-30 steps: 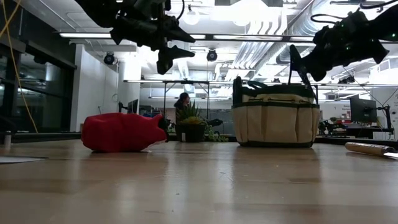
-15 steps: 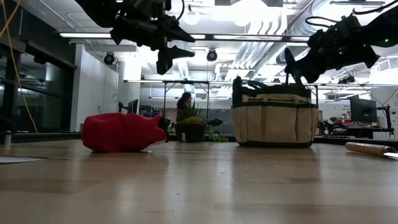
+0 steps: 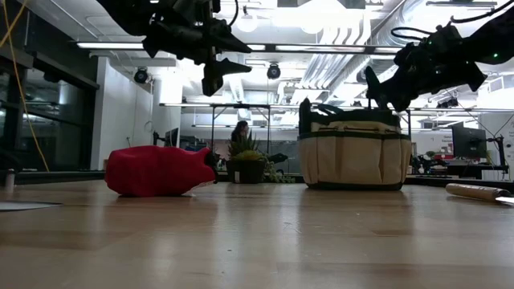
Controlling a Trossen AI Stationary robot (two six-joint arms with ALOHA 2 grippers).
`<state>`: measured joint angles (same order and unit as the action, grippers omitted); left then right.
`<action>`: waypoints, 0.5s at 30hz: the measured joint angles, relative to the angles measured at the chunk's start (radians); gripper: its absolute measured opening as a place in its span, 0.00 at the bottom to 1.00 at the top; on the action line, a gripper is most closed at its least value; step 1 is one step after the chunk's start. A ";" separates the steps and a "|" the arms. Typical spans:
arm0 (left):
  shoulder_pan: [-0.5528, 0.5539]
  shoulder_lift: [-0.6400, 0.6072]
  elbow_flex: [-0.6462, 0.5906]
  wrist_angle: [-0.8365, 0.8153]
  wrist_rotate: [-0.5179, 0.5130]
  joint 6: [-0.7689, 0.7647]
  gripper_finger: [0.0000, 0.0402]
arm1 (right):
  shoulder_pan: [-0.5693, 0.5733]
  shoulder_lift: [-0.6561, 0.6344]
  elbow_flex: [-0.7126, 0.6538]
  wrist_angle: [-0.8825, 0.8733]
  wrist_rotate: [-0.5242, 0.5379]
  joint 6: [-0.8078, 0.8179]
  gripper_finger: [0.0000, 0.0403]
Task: Pick & Place Garden tools in Gardening bag
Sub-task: Put the green shear scissors into the light brown gardening bag
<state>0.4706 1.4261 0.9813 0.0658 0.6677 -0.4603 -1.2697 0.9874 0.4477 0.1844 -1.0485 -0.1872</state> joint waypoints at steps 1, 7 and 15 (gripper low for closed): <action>0.000 0.000 0.000 0.000 0.002 0.000 0.41 | 0.000 0.000 0.000 0.000 0.000 0.000 0.17; 0.000 0.000 0.000 0.000 0.007 0.000 0.41 | 0.000 0.000 0.000 0.010 0.000 0.000 0.18; 0.000 0.000 0.000 0.000 0.007 0.000 0.41 | 0.000 0.000 0.000 0.008 -0.002 0.021 0.05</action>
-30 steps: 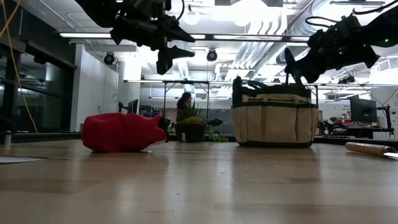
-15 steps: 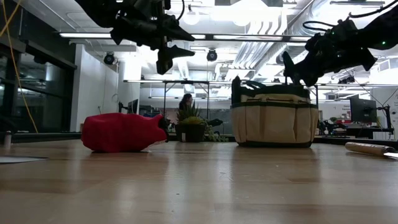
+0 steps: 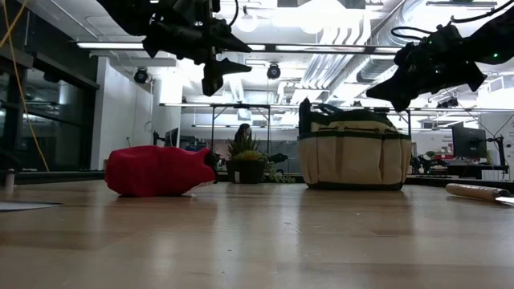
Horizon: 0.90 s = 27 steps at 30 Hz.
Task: Pick & Place Garden tools in Gardening bag
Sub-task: Put the green shear scissors into the light brown gardening bag, then put the red gloves into the light brown gardening bag
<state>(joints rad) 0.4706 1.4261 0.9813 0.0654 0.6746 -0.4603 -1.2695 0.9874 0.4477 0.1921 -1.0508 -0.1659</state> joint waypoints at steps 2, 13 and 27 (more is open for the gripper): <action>0.000 0.000 0.000 0.000 0.000 0.000 0.41 | 0.000 0.000 0.000 0.000 0.000 0.022 0.02; 0.000 0.000 0.000 0.000 -0.001 0.005 0.41 | 0.186 -0.119 0.000 0.030 0.276 0.066 0.02; 0.000 0.000 0.000 0.000 -0.004 0.010 0.41 | 0.461 -0.136 0.019 -0.124 0.599 0.063 0.02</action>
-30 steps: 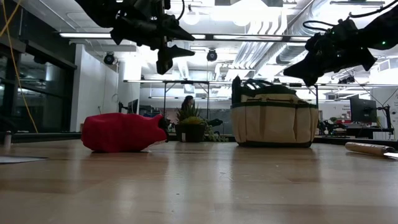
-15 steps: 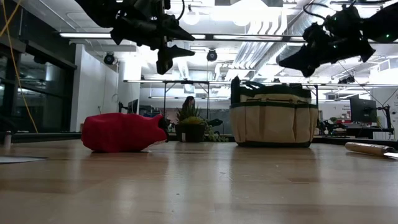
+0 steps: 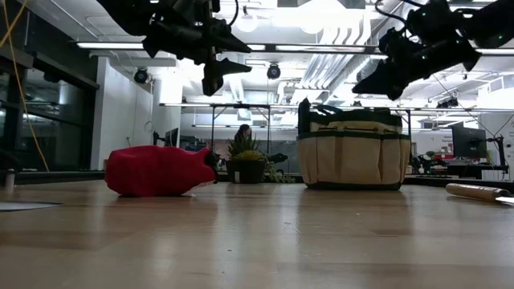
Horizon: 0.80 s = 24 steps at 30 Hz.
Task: Pick & Place Garden tools in Gardening bag
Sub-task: Put the red gloves into the light brown gardening bag
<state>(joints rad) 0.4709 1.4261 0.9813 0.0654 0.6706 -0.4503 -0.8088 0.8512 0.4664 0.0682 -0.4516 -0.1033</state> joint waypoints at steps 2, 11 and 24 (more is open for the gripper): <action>0.000 0.000 0.000 0.000 0.000 0.000 0.41 | 0.032 0.000 0.030 -0.081 0.056 -0.029 0.02; 0.000 0.000 0.000 -0.001 0.011 0.026 0.41 | 0.128 0.000 0.171 -0.360 0.248 -0.082 0.02; 0.001 0.000 0.000 -0.027 0.024 0.095 0.41 | 0.259 0.000 0.213 -0.463 0.393 0.083 0.02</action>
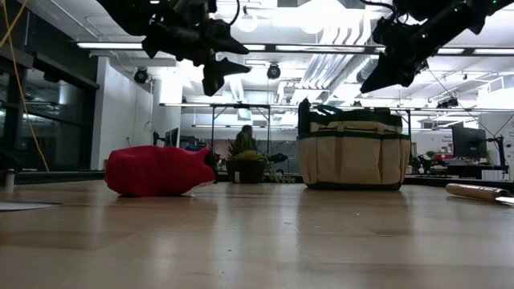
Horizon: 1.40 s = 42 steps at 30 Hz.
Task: Pick & Place Garden tools in Gardening bag
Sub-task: Put the red gloves into the light brown gardening bag
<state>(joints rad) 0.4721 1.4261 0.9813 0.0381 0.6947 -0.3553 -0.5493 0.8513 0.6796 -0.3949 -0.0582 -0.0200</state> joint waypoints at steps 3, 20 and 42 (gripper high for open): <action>0.001 0.000 0.000 -0.019 0.007 0.027 0.41 | 0.042 0.000 0.000 -0.001 0.042 0.021 0.02; 0.150 0.000 0.000 -0.207 0.224 0.099 0.41 | 0.252 0.000 0.000 0.002 0.214 0.258 0.02; 0.176 -0.023 0.000 -0.586 -0.049 0.228 0.41 | 0.349 0.000 0.000 0.002 0.213 0.364 0.02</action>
<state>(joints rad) 0.6479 1.4029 0.9817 -0.5482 0.6459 -0.1268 -0.2006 0.8513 0.6796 -0.3931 0.1551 0.3436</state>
